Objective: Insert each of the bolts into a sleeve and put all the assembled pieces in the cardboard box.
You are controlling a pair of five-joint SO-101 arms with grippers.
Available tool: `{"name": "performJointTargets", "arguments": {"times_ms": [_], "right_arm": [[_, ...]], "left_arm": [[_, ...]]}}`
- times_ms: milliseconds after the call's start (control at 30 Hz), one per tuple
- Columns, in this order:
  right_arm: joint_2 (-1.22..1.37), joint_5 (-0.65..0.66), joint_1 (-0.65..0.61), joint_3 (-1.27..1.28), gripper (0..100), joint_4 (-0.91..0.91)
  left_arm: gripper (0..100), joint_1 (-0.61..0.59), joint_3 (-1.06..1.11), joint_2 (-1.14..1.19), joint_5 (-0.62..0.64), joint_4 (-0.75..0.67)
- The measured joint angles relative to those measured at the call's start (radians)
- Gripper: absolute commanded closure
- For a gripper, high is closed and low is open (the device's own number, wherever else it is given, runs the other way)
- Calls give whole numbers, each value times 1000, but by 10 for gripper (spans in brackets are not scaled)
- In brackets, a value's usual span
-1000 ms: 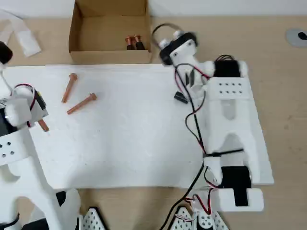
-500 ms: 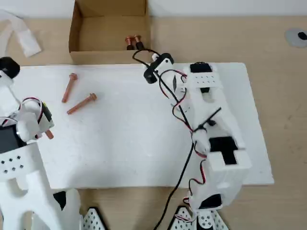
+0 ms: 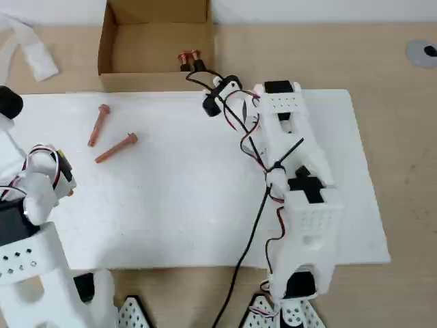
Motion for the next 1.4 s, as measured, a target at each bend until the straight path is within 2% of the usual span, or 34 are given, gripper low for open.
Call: {"name": "performJointTargets", "arguments": {"times_ms": [300, 500, 833, 1267, 1400], "right_arm": [[34, 95, 2, -44, 739, 60], [34, 118, 6, -49, 882, 64], [34, 120, 6, -51, 977, 64], [34, 120, 5, -51, 989, 75], [34, 51, 0, -84, 989, 141]], "left_arm": [[994, 0, 49, -57, 0, 0], [994, 0, 97, -112, 0, 0], [994, 0, 97, -172, 0, 0], [994, 0, 97, -173, 0, 0], [994, 0, 97, -173, 0, 0]]}}
